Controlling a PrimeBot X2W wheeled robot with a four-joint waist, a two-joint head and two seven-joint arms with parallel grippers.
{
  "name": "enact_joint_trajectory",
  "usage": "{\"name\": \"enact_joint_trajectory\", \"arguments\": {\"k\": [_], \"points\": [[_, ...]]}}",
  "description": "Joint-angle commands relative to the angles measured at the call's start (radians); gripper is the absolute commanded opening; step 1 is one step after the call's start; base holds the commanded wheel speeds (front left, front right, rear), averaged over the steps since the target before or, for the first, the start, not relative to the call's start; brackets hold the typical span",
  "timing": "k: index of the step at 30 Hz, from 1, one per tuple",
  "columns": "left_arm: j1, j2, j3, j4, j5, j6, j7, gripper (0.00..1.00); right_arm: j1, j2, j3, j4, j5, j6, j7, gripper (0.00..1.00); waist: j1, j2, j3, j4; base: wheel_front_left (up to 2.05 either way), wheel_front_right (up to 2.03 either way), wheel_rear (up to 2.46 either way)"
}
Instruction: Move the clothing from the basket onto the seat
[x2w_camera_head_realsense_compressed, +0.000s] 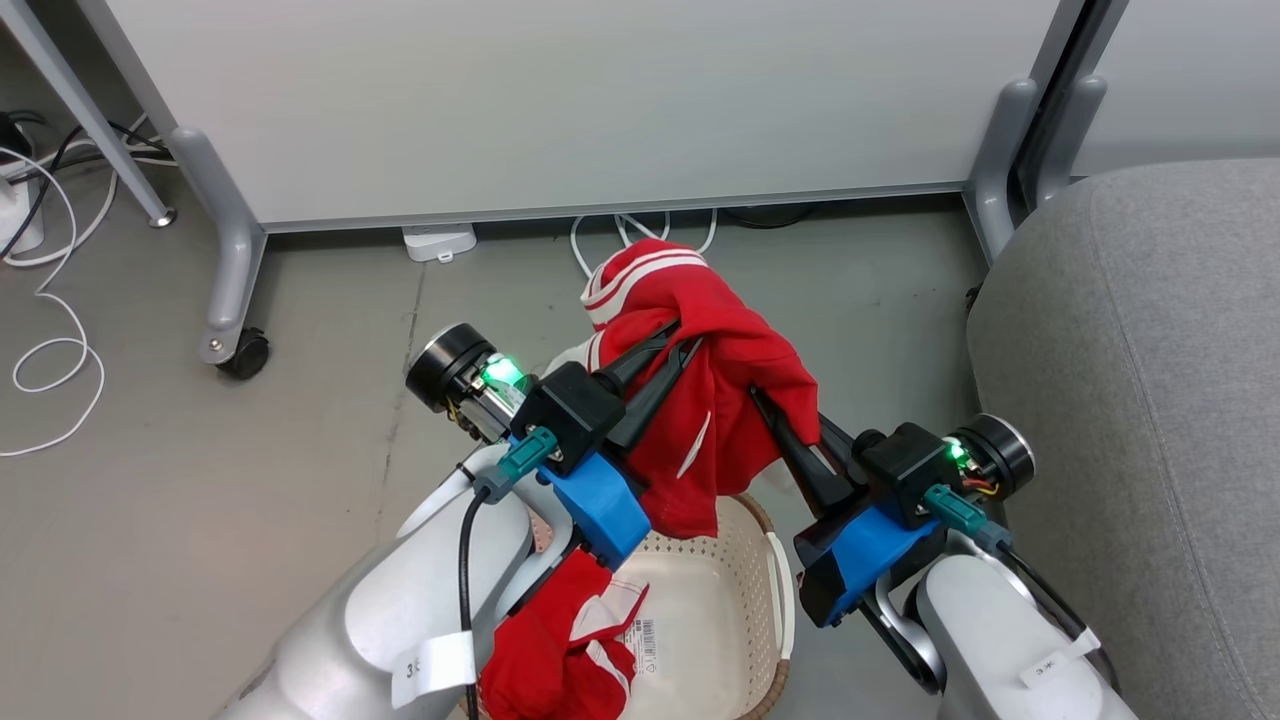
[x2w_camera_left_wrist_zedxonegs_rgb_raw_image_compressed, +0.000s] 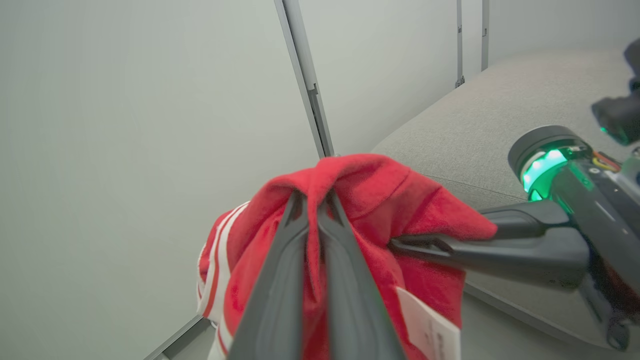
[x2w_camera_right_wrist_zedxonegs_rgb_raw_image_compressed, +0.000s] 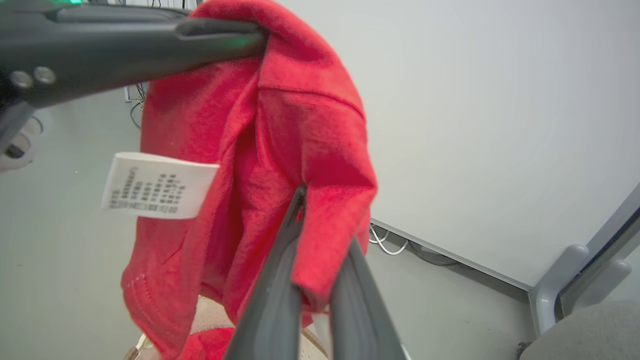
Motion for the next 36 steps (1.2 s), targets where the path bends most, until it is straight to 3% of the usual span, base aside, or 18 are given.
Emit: {"name": "enact_joint_trajectory", "arguments": {"k": [1,12,13,14,28,36], "points": [[0.003,0.003,0.003,0.002,0.008,-0.007,-0.005,0.0,-0.011,0.003,0.002,0.0,0.008,0.0,-0.004,0.0,0.0,0.0,-0.002,-0.002,0.0,0.0,0.0],[0.014,-0.001,0.01,0.007,0.003,-0.008,-0.005,0.0,0.0,0.005,-0.002,-0.017,0.021,0.0,-0.004,0.0,0.0,0.0,-0.007,-0.008,0.0,0.0,0.0],[0.016,-0.003,0.015,0.01,0.0,-0.007,-0.005,0.16,0.002,0.005,-0.003,-0.02,0.022,0.0,-0.004,0.0,0.0,0.0,-0.007,-0.008,0.0,0.0,0.0],[0.017,-0.004,0.017,0.011,0.003,-0.007,-0.005,1.0,0.004,0.005,-0.004,-0.022,0.021,0.0,-0.004,0.0,0.0,0.0,-0.007,-0.009,0.0,0.0,0.0],[0.024,-0.002,0.037,0.004,0.024,-0.008,-0.005,1.0,0.017,0.01,-0.026,-0.052,0.025,0.0,-0.004,0.0,0.0,0.0,0.004,-0.018,0.0,0.0,0.0],[0.033,0.005,0.049,-0.011,0.033,-0.007,-0.004,1.0,0.007,0.016,-0.066,-0.08,0.021,0.0,-0.004,0.0,0.0,0.0,0.039,-0.082,0.0,0.0,0.0]]}}
